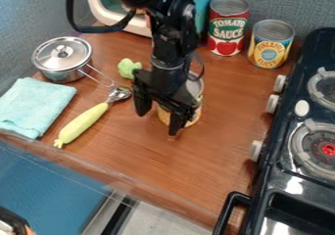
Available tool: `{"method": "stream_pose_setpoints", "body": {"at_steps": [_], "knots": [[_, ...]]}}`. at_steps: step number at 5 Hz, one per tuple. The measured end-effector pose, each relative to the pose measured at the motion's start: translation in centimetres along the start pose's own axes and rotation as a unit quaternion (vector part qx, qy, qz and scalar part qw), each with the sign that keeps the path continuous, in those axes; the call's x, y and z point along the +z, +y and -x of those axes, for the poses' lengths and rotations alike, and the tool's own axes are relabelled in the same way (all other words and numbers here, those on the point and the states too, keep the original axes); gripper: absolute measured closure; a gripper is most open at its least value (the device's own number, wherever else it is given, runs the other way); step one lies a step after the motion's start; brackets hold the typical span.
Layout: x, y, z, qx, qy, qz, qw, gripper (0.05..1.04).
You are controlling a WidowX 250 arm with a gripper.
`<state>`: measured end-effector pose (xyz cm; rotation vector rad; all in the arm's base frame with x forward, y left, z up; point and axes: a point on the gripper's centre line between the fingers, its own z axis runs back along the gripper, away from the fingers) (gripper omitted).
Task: Push the can to the middle top side of the table
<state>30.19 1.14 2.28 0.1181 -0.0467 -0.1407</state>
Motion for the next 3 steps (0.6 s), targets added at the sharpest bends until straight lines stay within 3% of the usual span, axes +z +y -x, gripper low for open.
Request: {"method": "stream_pose_setpoints", "body": {"at_steps": [3], "knots": [[-0.9, 0.9, -3.6, 0.027, 0.002, 0.014, 0.9995, 0.084]]}}
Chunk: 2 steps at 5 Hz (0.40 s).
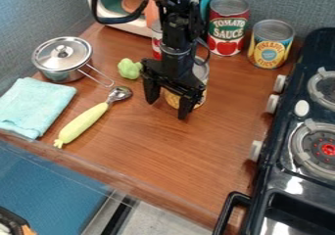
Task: Push the can to the middle top side of the table
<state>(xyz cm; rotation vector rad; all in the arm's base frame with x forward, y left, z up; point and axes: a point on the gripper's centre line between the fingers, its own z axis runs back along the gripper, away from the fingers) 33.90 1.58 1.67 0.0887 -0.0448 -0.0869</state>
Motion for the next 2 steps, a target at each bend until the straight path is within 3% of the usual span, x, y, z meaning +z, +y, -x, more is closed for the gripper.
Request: {"method": "stream_pose_setpoints", "body": {"at_steps": [2], "knots": [[0.4, -0.4, -2.1, 0.004, -0.004, 0.018, 0.9998, 0.084]]}}
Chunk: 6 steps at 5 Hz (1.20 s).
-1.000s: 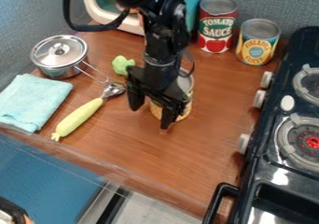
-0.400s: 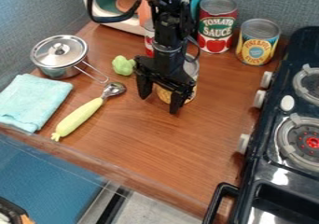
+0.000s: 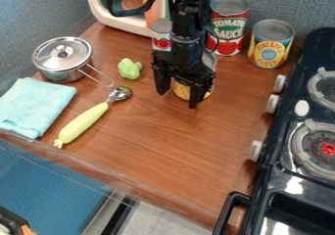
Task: Push the can to the middle top side of the table
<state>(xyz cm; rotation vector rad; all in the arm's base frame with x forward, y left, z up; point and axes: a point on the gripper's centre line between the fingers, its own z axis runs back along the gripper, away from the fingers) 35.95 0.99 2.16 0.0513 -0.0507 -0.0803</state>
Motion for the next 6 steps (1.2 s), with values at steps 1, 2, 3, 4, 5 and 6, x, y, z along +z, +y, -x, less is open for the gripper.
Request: {"method": "stream_pose_setpoints", "body": {"at_steps": [1, 2, 3, 4, 5, 6], "knots": [[0.6, -0.1, -0.5, 0.005, -0.003, 0.007, 1.0000, 0.084], [0.6, 0.0, -1.1, 0.008, 0.001, 0.018, 0.9998, 0.084], [0.8, 0.5, -2.0, 0.015, -0.002, 0.025, 0.9996, 0.084], [0.7, 0.8, -2.9, 0.016, -0.006, 0.023, 0.9996, 0.084], [0.6, 1.4, -3.9, 0.024, -0.010, 0.024, 0.9994, 0.084], [0.6, 1.5, -4.7, 0.026, -0.009, 0.029, 0.9992, 0.084]]}}
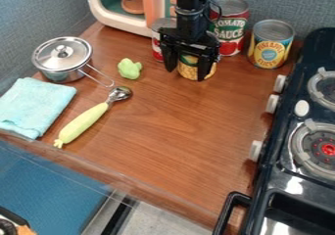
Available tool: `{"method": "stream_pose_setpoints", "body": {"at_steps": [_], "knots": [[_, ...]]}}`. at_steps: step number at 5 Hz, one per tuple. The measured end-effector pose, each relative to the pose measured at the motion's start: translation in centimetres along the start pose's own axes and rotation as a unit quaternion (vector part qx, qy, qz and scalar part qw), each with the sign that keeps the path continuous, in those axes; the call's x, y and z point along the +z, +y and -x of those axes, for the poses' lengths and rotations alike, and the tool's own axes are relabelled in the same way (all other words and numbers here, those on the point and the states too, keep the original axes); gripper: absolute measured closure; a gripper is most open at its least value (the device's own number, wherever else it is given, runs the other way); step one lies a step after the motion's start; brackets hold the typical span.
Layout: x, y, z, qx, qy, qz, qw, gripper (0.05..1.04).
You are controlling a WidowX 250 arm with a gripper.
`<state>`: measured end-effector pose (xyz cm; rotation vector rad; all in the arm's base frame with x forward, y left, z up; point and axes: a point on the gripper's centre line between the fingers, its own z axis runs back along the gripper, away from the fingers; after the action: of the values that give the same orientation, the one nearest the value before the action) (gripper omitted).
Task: Push the can to the middle top side of the table
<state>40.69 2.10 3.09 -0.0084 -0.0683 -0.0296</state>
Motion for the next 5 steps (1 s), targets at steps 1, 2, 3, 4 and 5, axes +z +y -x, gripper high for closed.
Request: {"method": "stream_pose_setpoints", "body": {"at_steps": [1, 2, 3, 4, 5], "knots": [[0.0, 0.0, -0.4, -0.001, 0.000, 0.003, 1.0000, 0.084], [-1.2, -0.2, 0.8, 0.000, 0.018, 0.002, 0.9998, 0.084], [-1.3, -1.3, 3.2, -0.016, 0.035, 0.008, 0.9992, 0.084], [0.8, -2.4, 5.0, -0.038, 0.021, 0.015, 0.9989, 0.084], [3.7, -3.5, 7.0, -0.059, 0.009, 0.025, 0.9979, 0.084]]}}
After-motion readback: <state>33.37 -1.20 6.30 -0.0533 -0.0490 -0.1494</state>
